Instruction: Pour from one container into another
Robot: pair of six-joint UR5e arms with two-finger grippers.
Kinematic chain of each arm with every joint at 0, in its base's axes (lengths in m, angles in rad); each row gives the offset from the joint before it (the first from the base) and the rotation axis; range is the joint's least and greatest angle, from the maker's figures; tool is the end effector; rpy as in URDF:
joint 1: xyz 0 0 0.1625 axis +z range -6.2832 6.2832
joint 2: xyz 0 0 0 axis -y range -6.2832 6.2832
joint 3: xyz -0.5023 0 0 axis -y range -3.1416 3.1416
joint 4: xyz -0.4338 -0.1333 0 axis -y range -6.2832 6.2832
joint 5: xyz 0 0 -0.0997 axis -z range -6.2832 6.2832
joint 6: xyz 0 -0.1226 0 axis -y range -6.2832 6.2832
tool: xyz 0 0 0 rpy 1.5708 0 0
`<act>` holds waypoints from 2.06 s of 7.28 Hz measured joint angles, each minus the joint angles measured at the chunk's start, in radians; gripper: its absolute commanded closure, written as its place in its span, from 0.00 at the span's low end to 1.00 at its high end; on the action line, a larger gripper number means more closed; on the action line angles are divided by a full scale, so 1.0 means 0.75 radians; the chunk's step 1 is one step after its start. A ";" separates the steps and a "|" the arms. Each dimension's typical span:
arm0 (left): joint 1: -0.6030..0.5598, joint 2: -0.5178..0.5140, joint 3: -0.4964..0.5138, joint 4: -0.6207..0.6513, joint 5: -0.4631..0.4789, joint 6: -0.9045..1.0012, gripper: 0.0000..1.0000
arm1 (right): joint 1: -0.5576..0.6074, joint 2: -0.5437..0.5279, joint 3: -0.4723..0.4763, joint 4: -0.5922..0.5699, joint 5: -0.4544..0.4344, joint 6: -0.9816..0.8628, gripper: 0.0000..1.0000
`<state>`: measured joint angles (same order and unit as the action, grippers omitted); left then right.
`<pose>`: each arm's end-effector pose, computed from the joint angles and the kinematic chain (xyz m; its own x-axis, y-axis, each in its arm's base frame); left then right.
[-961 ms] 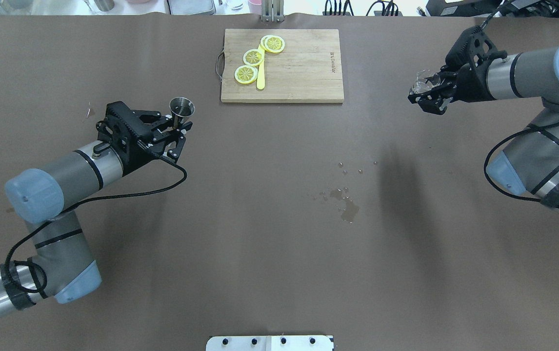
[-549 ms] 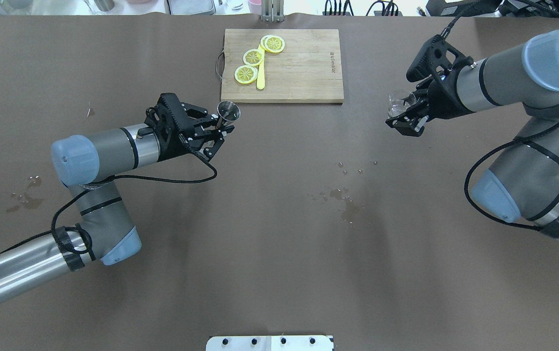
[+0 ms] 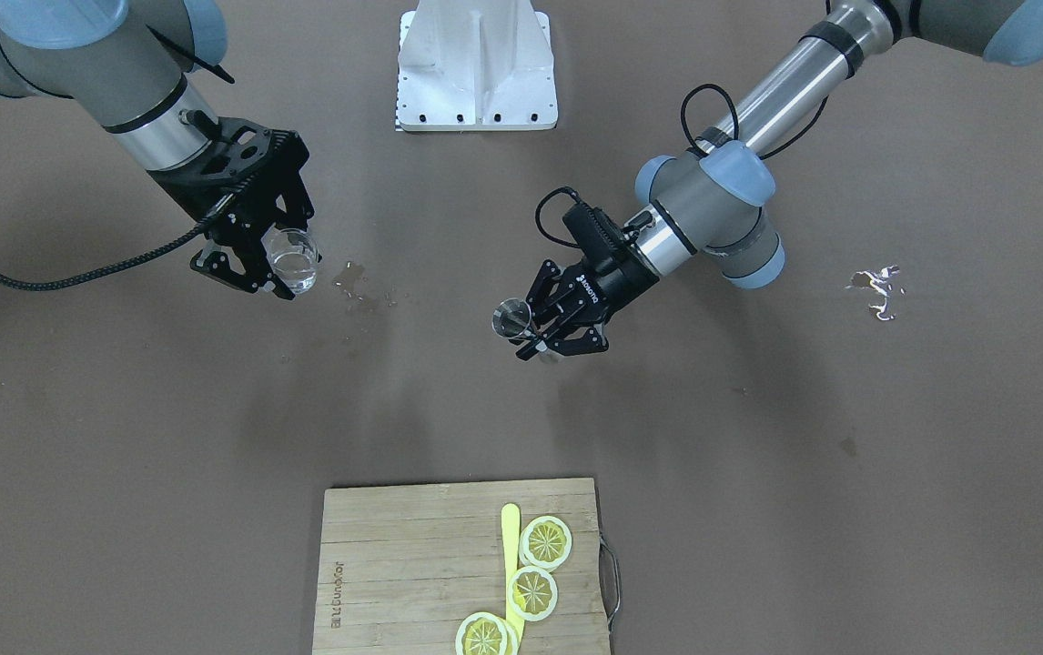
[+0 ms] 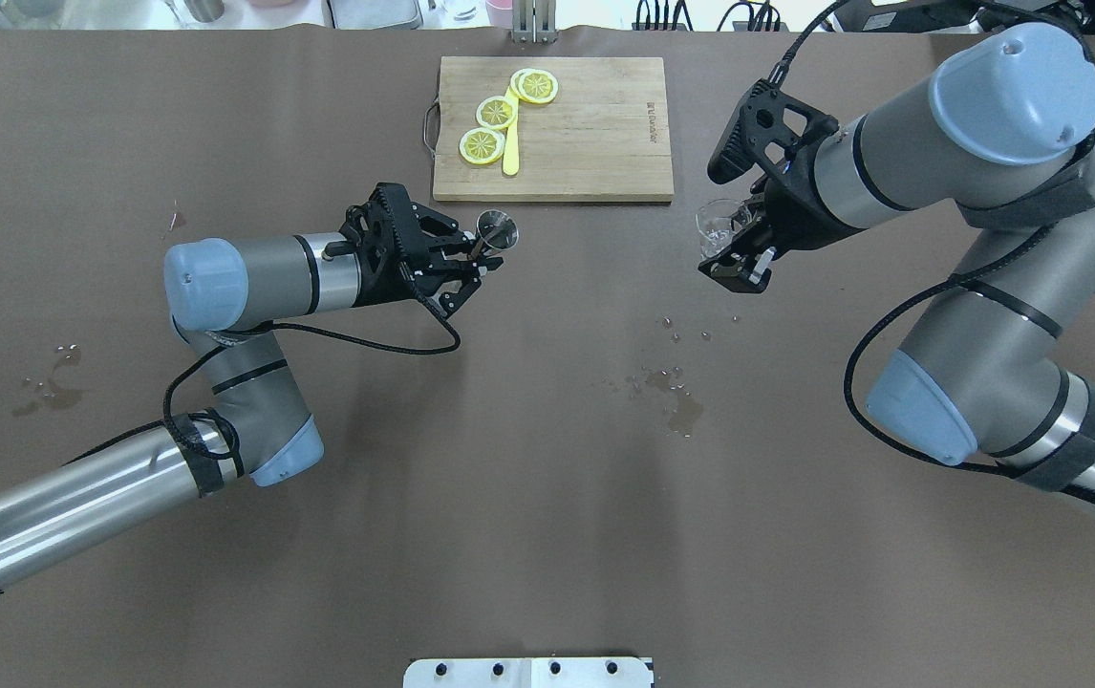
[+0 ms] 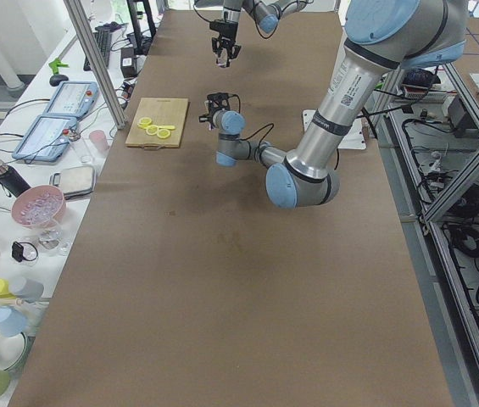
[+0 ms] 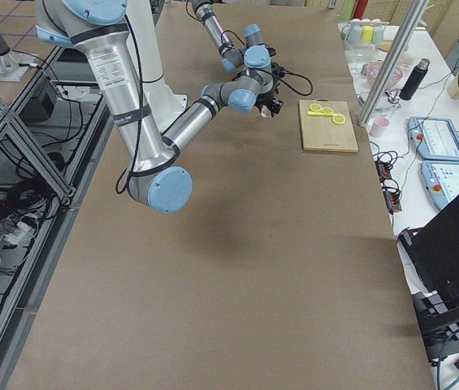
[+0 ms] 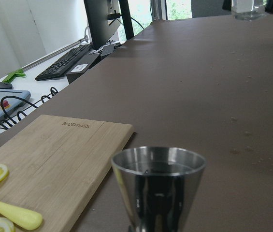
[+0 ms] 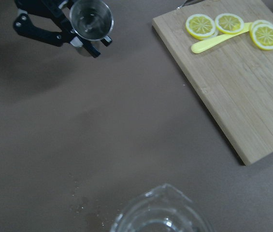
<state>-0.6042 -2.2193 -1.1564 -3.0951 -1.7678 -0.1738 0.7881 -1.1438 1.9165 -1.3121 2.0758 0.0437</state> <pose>0.6167 -0.5586 0.3418 0.3663 0.9208 -0.1339 0.2202 0.0541 0.9740 -0.4143 -0.5215 0.2864 0.3433 -0.8947 0.2857 0.3475 0.4036 0.8463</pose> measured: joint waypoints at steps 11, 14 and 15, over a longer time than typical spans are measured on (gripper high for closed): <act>0.021 -0.180 0.153 -0.051 -0.182 0.054 1.00 | -0.104 0.200 -0.074 -0.262 -0.033 -0.049 1.00; 0.022 -0.179 0.153 -0.052 -0.185 0.058 1.00 | -0.111 0.274 -0.112 -0.377 -0.026 -0.098 1.00; 0.022 -0.178 0.153 -0.052 -0.185 0.057 1.00 | -0.111 0.295 -0.133 -0.398 -0.017 -0.122 1.00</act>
<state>-0.5875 -2.3527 -1.0416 -3.1344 -1.9067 -0.1307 0.7050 -0.9224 1.8164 -1.6109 2.0628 -0.0477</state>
